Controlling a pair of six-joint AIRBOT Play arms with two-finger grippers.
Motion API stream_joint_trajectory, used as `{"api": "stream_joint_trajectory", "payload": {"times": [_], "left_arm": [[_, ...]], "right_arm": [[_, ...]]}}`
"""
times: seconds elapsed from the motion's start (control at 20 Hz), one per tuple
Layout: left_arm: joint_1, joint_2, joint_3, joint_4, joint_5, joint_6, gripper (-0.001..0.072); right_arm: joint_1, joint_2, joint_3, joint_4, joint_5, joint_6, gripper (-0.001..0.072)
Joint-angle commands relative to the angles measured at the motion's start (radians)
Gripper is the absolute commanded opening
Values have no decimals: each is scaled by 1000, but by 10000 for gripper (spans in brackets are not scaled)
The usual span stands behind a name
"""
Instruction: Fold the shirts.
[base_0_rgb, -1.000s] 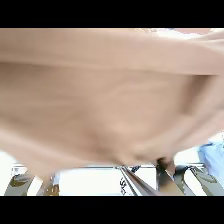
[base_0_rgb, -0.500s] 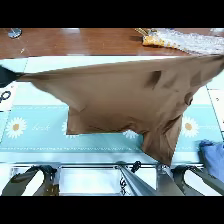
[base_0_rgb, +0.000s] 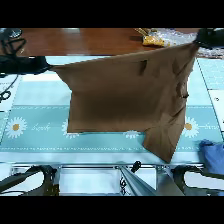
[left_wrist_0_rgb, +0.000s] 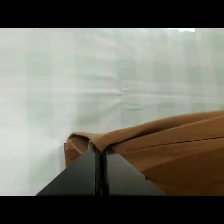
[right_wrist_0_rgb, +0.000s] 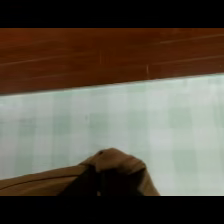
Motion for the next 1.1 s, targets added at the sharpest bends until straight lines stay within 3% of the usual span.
{"api": "stream_joint_trajectory", "payload": {"times": [0.0,0.2,0.6,0.75,0.9,1.05], "left_arm": [[-41,-108,-2,-16,203,113,15],[-60,-176,-2,-20,358,120,15],[-60,-287,-1,-22,222,121,15],[-18,-258,3,-23,88,120,15],[26,-254,34,-23,-192,113,15],[29,-264,33,-24,-336,107,15]], "right_arm": [[67,-105,0,6,-270,2,18],[90,-196,0,8,-357,2,18],[89,-280,0,-63,-195,2,18],[89,-240,0,-159,-127,3,19],[89,-214,0,-308,69,27,18],[89,-233,0,-358,216,41,19]]}}
